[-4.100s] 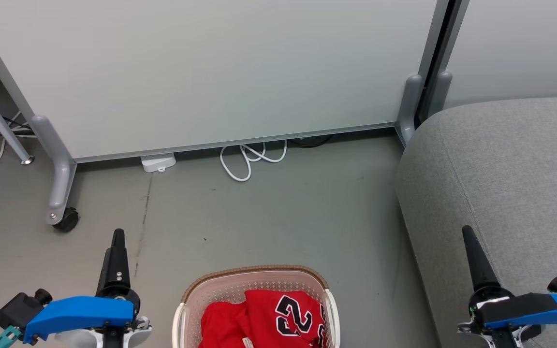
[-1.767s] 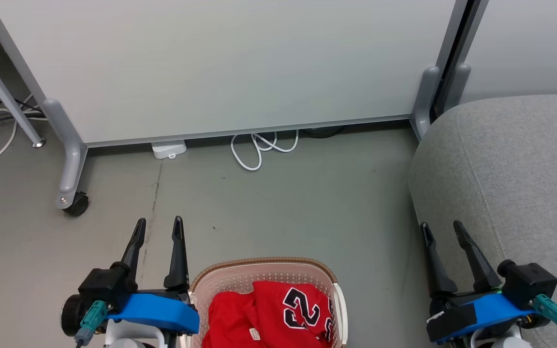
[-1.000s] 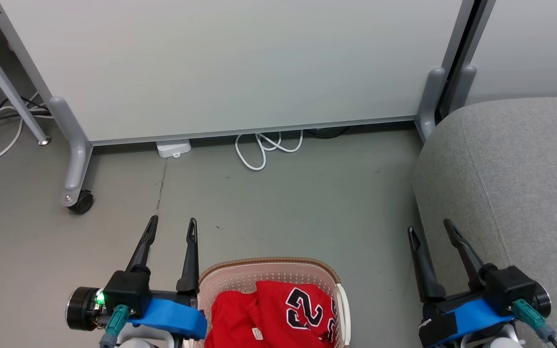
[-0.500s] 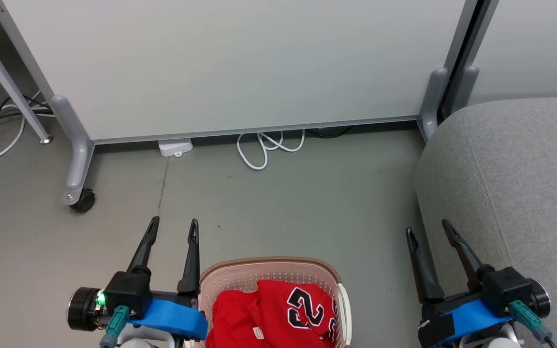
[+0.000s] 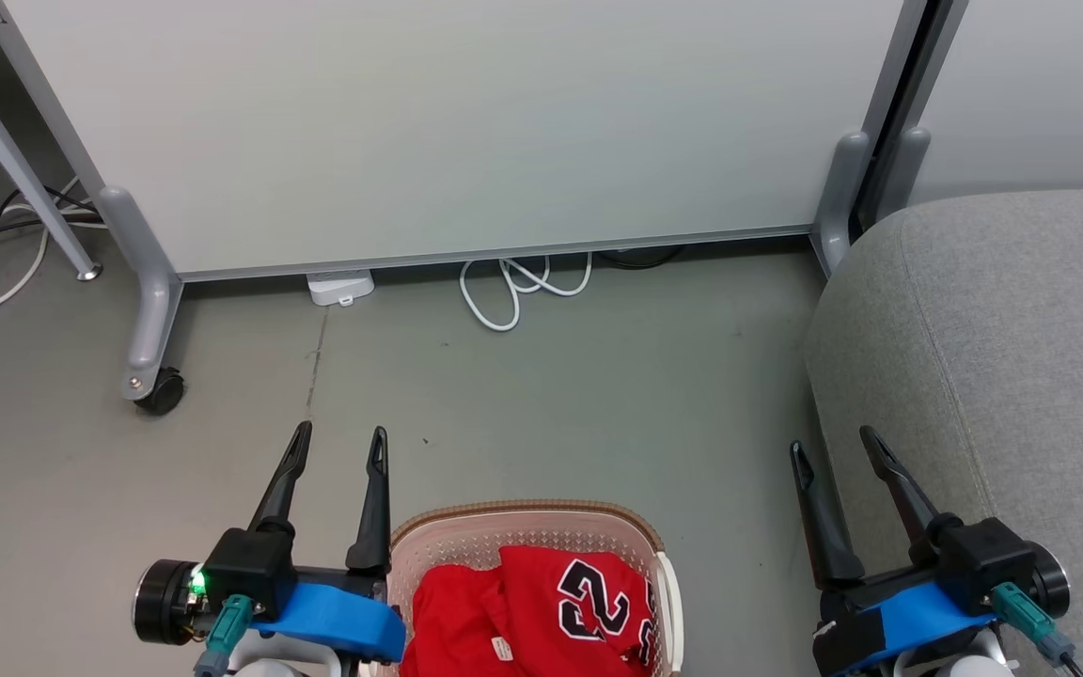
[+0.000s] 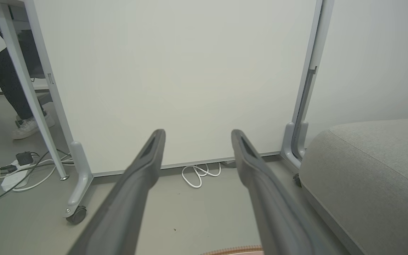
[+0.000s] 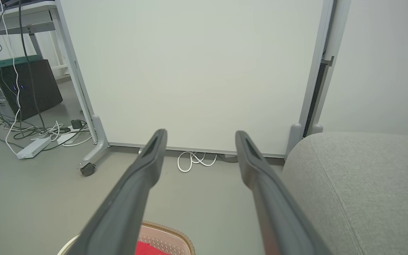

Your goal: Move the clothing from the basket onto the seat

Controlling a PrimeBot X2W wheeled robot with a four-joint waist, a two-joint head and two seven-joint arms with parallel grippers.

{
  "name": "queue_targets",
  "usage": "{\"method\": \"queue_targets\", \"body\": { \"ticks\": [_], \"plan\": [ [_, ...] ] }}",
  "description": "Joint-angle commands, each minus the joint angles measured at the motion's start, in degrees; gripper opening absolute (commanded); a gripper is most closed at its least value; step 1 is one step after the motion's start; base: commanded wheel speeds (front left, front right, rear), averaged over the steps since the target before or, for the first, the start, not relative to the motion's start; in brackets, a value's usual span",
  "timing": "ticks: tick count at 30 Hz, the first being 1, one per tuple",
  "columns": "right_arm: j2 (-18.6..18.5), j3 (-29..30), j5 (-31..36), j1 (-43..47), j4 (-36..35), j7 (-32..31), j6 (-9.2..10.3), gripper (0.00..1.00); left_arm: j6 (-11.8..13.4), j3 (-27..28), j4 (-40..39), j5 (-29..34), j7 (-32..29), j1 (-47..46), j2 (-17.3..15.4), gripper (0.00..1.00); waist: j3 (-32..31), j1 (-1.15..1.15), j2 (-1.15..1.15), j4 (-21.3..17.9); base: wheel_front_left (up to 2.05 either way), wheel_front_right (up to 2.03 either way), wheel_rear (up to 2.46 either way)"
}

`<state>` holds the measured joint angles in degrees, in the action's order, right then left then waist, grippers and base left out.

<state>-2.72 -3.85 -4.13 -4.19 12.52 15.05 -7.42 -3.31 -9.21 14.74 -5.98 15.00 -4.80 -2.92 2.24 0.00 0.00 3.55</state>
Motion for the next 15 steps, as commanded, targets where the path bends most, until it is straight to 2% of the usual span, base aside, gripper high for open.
{"method": "queue_targets", "body": {
  "ticks": [1,7,15],
  "plan": [
    [-0.30,0.01,-0.15,-0.24,0.16,0.20,-0.13,1.00,-0.04,0.04,0.09,-0.22,0.28,-0.32,0.05,1.00,-0.02,0.00,0.00,0.04,0.00,0.00,0.00],
    [-0.30,-0.01,-0.10,-0.81,-0.06,0.20,-0.13,1.00,-0.35,-0.21,0.79,-0.52,0.28,-1.29,0.06,1.00,0.48,0.00,0.00,0.01,0.00,0.00,0.00],
    [-0.29,-0.02,0.04,-2.89,-1.08,0.19,-0.13,1.00,-2.33,-1.97,5.40,0.79,0.24,-5.85,0.05,1.00,3.82,0.00,0.00,-0.61,0.00,0.00,0.00]
  ]
}}
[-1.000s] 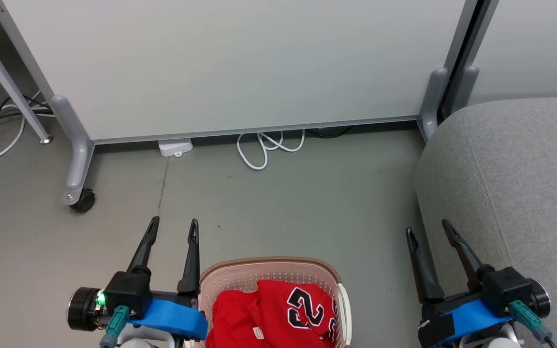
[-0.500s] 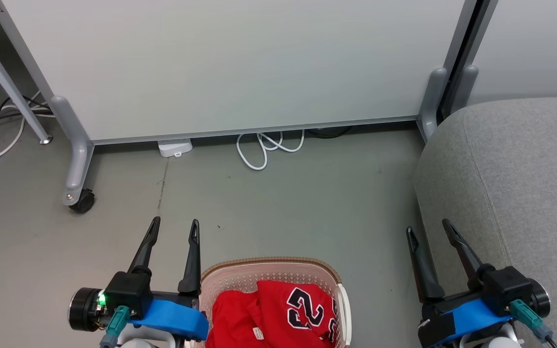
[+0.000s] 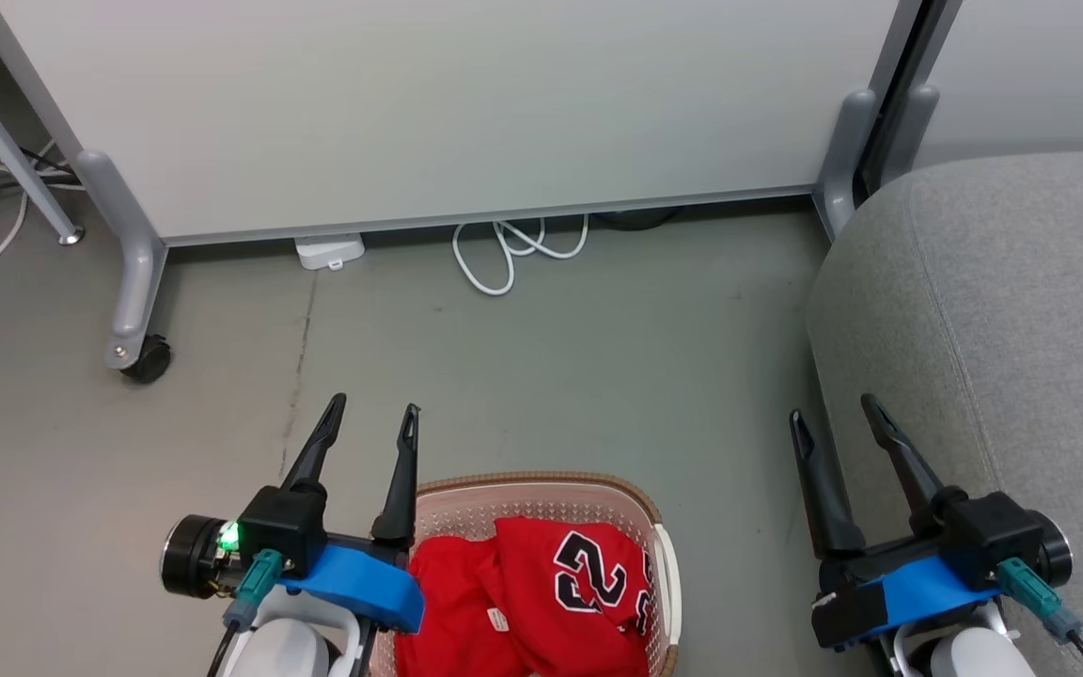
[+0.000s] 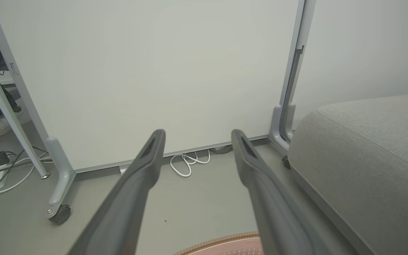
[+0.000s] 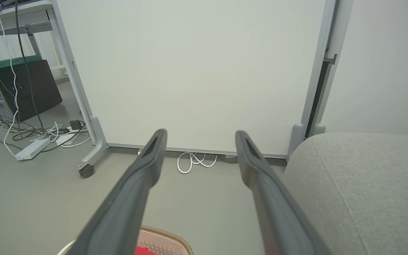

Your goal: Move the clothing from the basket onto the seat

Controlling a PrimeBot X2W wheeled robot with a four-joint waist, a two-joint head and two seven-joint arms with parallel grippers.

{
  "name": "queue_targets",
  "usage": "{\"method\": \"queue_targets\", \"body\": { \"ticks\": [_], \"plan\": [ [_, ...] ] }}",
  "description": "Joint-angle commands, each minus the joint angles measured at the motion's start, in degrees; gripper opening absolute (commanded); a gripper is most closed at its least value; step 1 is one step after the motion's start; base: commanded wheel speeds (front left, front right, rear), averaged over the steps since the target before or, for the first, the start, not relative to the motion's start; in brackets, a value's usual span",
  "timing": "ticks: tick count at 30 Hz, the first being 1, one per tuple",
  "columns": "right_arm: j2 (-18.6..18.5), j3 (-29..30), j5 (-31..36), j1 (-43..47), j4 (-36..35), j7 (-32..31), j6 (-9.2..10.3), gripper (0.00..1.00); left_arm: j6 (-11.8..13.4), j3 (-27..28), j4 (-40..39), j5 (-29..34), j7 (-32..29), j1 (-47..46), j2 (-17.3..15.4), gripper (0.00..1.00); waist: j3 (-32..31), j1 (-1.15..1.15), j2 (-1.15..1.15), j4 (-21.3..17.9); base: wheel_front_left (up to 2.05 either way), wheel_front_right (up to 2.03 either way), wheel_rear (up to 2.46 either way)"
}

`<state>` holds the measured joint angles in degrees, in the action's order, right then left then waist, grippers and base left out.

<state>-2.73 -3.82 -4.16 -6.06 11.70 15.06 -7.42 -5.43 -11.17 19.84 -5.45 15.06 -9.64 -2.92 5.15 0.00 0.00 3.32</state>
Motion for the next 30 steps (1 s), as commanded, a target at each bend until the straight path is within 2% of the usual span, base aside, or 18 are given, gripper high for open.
{"method": "queue_targets", "body": {
  "ticks": [1,8,16,25,30],
  "plan": [
    [-0.29,0.00,0.07,-1.30,-0.50,0.19,-0.13,1.00,-0.45,-0.23,1.21,0.42,0.17,-1.70,0.06,1.00,1.57,0.00,0.00,-0.59,0.00,0.00,0.00],
    [-0.25,-0.03,0.23,-4.03,-1.55,0.18,-0.13,1.00,-1.58,-1.96,7.97,0.26,0.18,-7.11,-0.03,1.00,7.30,0.00,0.00,-2.79,0.00,0.00,0.00],
    [-0.25,-0.10,0.80,-7.53,-2.85,0.18,-0.12,1.00,-2.10,-5.32,19.82,-2.08,0.17,-14.09,-0.09,1.00,14.30,0.00,0.00,-5.17,0.00,0.00,0.00],
    [-0.24,-0.63,1.44,-11.88,-4.22,0.13,-0.12,1.00,-2.00,-13.34,34.59,-9.11,0.05,-22.83,-0.03,1.00,22.89,0.00,0.00,-6.83,0.00,0.00,0.00],
    [-0.59,-0.88,2.03,-14.00,-4.67,0.12,-0.12,1.00,-2.01,-19.15,40.52,-15.08,-2.17,-26.81,0.01,1.00,26.92,0.00,0.00,-7.30,0.00,0.00,0.00]
  ]
}}
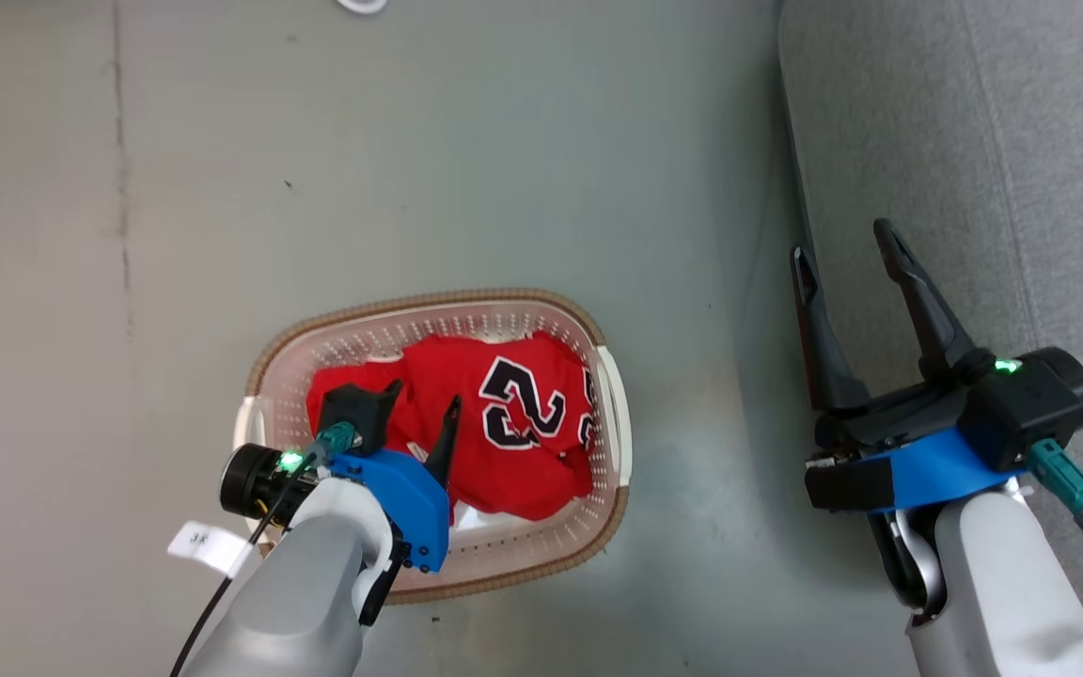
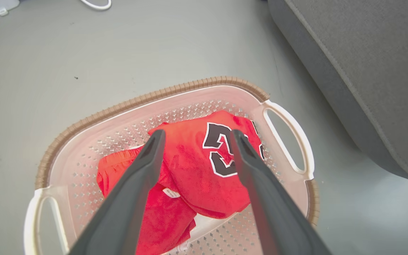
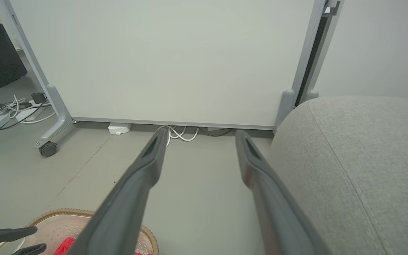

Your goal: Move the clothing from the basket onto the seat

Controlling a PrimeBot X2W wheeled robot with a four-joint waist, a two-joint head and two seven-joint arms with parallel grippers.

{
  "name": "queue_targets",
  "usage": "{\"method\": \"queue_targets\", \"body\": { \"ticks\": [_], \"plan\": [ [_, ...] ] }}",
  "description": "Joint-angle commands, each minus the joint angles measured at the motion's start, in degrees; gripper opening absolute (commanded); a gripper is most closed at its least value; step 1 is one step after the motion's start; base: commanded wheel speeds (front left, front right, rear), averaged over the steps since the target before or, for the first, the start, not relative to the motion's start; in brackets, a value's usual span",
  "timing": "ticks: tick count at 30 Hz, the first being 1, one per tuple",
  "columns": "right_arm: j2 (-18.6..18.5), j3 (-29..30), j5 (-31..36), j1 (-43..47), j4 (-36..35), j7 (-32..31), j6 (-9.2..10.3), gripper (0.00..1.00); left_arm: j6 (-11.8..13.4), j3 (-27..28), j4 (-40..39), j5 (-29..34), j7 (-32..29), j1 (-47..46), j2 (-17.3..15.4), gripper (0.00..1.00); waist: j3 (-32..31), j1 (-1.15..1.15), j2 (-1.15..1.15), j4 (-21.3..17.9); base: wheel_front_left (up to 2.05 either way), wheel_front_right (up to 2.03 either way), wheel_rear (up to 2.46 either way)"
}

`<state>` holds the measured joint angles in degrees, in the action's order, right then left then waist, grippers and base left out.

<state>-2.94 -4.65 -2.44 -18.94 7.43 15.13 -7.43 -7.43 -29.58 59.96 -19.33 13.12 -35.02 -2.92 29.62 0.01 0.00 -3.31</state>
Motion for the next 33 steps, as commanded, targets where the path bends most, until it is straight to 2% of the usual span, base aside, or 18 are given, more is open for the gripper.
{"method": "queue_targets", "body": {
  "ticks": [1,12,22,33],
  "plan": [
    [-0.51,-0.11,0.35,-1.50,-0.60,0.04,-0.11,1.00,-0.01,-1.84,1.13,-2.46,-0.88,-2.06,0.01,1.00,3.24,-0.01,0.00,-0.82,0.00,0.00,0.00],
    [-2.22,0.48,0.98,-3.78,-2.98,0.03,-0.11,1.00,-0.02,-9.80,6.59,-14.08,-8.16,-7.27,-0.47,1.00,11.06,-0.01,0.00,-1.41,0.00,0.00,0.00],
    [-3.07,1.27,1.58,-4.62,-6.80,0.04,-0.11,1.00,-0.02,-13.07,8.65,-19.84,-11.59,-11.56,-1.73,1.00,17.58,-0.01,0.00,-1.47,0.00,0.00,0.00],
    [-3.98,1.75,2.61,-3.81,-12.37,0.03,-0.07,1.00,-0.02,-16.71,9.98,-23.54,-14.17,-16.24,-1.37,1.00,23.31,-0.01,0.00,-1.15,0.00,0.00,0.00]
  ]
}}
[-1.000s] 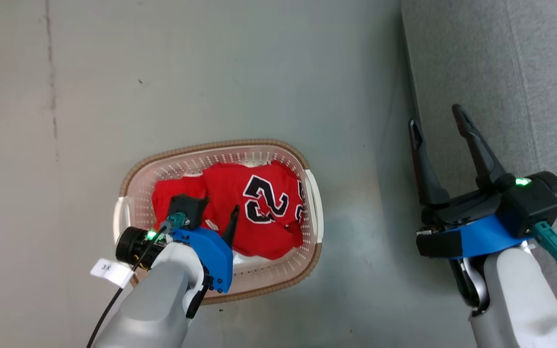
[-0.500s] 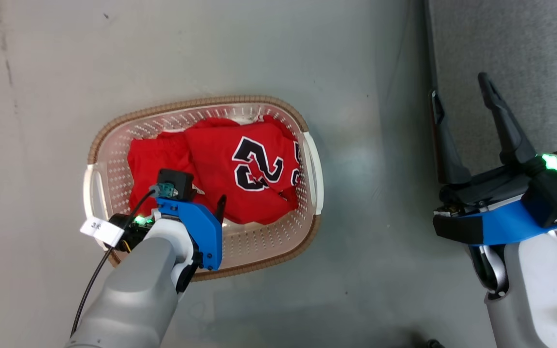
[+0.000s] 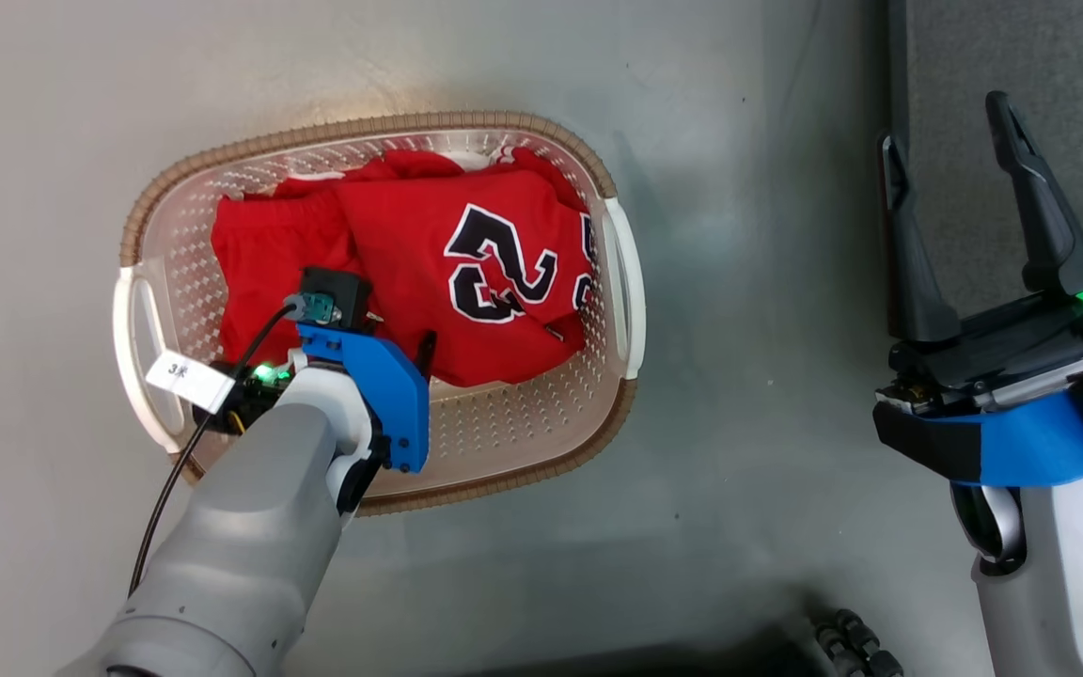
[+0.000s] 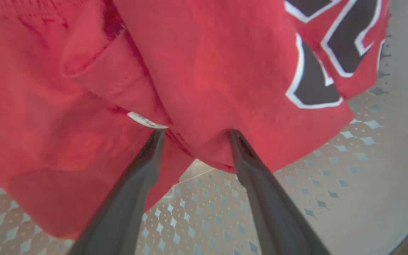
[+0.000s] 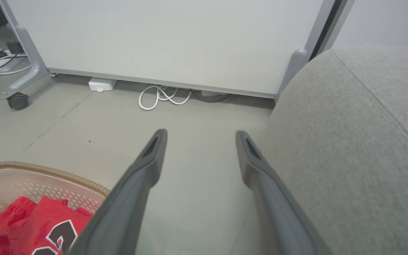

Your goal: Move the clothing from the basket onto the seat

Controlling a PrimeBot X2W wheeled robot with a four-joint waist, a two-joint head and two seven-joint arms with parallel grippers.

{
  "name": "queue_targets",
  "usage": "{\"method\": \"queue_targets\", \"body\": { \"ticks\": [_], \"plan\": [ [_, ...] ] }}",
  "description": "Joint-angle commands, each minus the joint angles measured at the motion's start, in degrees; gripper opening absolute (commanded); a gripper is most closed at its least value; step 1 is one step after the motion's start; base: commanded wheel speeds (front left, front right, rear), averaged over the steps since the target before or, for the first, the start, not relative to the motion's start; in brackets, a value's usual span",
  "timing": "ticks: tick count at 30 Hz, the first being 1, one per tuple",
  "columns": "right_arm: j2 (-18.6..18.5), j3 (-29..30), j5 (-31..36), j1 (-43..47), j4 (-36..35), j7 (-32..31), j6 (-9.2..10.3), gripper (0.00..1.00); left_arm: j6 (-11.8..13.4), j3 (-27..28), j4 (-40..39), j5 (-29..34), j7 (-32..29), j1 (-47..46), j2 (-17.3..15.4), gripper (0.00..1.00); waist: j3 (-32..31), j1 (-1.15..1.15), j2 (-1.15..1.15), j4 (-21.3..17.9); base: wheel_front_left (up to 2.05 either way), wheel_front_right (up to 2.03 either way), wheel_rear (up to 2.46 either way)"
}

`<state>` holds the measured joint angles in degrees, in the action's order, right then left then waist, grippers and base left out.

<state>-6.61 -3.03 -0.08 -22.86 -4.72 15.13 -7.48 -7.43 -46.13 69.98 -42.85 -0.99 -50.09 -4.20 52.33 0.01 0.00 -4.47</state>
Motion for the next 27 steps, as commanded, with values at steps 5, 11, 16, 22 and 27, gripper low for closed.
{"method": "queue_targets", "body": {
  "ticks": [5,11,16,22,27],
  "plan": [
    [-0.49,0.70,0.55,1.02,-1.71,0.03,-0.03,1.00,-0.03,-2.49,-1.37,-1.42,0.59,-2.65,0.10,1.00,2.34,-0.01,0.00,0.08,0.00,0.00,0.00],
    [-0.45,1.08,0.51,1.65,-2.28,0.04,-0.03,1.00,-0.03,-5.50,-2.56,-3.70,1.75,-4.07,0.21,1.00,3.27,-0.01,0.00,0.11,0.00,0.00,0.00],
    [-0.20,1.05,0.47,1.51,-2.55,0.04,-0.03,1.00,-0.03,-8.46,-1.91,-4.51,2.27,-5.01,-0.03,1.00,3.77,-0.01,0.00,-0.14,0.00,0.00,0.00],
    [0.04,1.20,0.30,1.71,-2.22,0.04,-0.03,1.00,-0.03,-11.38,-1.63,-5.79,4.24,-5.67,-0.03,0.00,3.71,-0.01,0.00,0.00,0.00,0.00,0.00],
    [0.09,0.78,0.05,0.79,-1.69,0.04,-0.03,1.00,-0.03,-13.09,-1.89,-7.33,6.18,-6.04,-0.34,0.00,2.80,-0.01,0.00,0.04,0.00,0.00,0.00]
  ]
}}
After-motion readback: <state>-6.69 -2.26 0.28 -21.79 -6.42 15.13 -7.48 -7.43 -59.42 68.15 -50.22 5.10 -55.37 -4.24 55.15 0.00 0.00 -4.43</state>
